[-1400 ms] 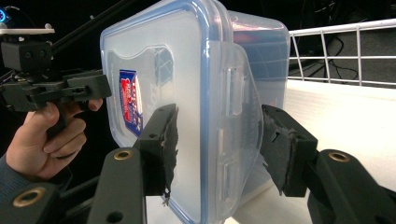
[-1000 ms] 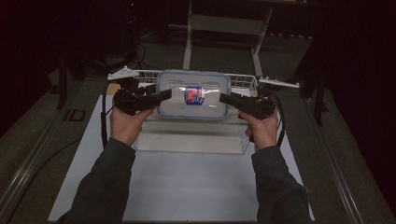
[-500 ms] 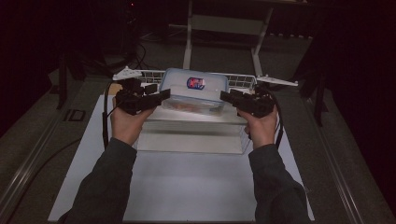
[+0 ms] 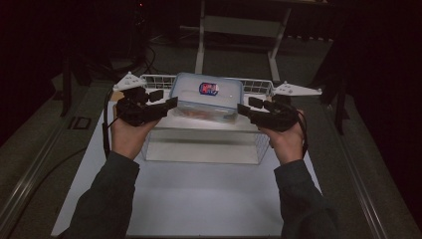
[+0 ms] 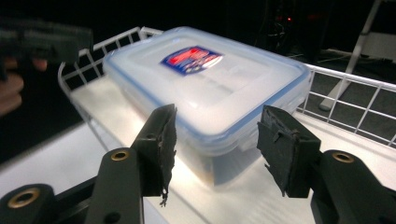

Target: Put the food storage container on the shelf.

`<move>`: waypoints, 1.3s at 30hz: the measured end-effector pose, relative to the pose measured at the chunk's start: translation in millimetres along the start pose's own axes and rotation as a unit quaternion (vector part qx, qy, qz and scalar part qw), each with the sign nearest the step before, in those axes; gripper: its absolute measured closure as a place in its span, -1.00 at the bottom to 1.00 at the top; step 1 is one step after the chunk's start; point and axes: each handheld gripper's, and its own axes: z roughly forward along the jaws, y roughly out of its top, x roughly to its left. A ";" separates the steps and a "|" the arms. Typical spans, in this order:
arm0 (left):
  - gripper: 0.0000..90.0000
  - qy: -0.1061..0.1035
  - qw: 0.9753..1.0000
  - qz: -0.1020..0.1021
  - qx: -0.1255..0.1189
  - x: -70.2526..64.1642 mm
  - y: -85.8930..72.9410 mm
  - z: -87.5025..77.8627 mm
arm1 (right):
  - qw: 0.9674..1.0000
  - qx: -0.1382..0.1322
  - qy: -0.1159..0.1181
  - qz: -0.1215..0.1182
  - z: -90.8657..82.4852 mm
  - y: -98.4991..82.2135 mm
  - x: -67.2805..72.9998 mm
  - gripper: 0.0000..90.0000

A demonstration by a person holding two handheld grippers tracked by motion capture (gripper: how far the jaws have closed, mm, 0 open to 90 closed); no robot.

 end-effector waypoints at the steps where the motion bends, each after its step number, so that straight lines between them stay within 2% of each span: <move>1: -0.05 -0.001 1.000 0.005 0.000 -1.4 -0.8 -2.2 | 1.000 0.003 0.002 -0.009 -1.5 -0.5 2.3 0.02; 6: -0.06 -0.005 0.999 0.036 -0.004 -7.9 -7.4 -15.7 | 0.999 0.011 0.011 -0.036 -11.0 -5.3 11.4 0.01; 12: -0.08 0.000 0.999 0.053 0.002 -8.3 -25.1 -32.7 | 0.997 0.025 0.010 -0.075 -21.4 -16.7 22.4 -0.03; 15: -0.08 0.006 0.998 0.059 0.009 -6.4 -36.5 -40.4 | 0.995 0.035 0.014 -0.092 -26.6 -26.8 25.9 -0.04; 20: -0.08 0.010 0.998 0.059 0.015 -2.8 -59.9 -52.4 | 0.994 0.046 0.009 -0.103 -35.5 -47.3 26.9 -0.05; 28: -0.09 0.011 0.998 0.063 0.021 -0.6 -105.5 -61.8 | 0.995 0.051 -0.007 -0.088 -52.1 -90.0 21.5 -0.05; 31: -0.10 0.008 0.998 0.054 0.023 2.8 -120.6 -63.9 | 0.995 0.049 -0.014 -0.083 -59.1 -106.7 19.7 -0.06; 36: -0.10 0.017 0.998 0.050 0.031 7.1 -140.9 -68.3 | 0.996 0.049 -0.029 -0.074 -71.6 -134.9 16.8 -0.05; 39: -0.10 0.024 0.998 0.050 0.034 8.3 -152.8 -71.1 | 0.996 0.049 -0.032 -0.060 -78.4 -151.4 13.7 -0.06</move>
